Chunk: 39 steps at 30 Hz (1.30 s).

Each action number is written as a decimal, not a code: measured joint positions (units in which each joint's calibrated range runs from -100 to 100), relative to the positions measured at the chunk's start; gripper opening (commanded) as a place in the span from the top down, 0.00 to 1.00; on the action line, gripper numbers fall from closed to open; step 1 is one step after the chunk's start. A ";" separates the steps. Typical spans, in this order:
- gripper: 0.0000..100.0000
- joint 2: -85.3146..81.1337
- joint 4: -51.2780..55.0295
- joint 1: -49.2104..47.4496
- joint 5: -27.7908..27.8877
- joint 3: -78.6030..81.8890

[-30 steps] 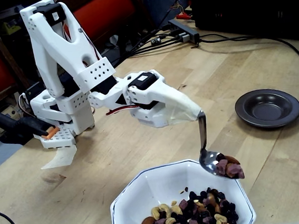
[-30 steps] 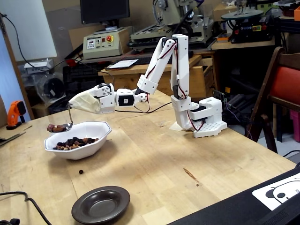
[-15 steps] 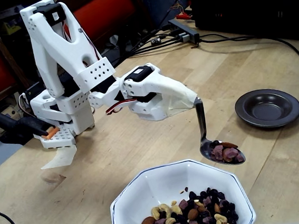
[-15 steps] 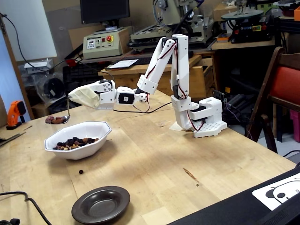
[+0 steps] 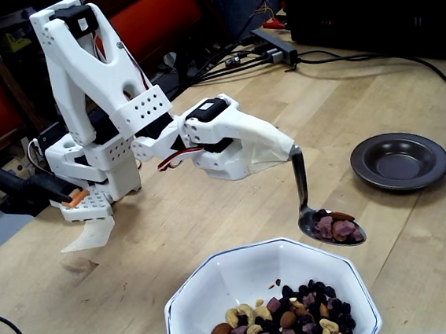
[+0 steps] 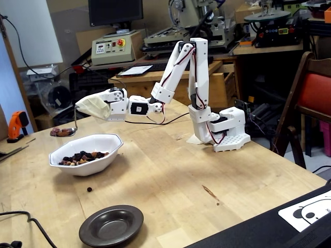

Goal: Use spoon to transfer food from the white bowl to brown plate

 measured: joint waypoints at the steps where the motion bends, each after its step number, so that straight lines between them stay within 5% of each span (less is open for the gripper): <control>1: 0.98 0.00 0.00 -0.07 0.00 0.00; 39: 0.98 -19.75 27.22 -18.76 0.00 -0.08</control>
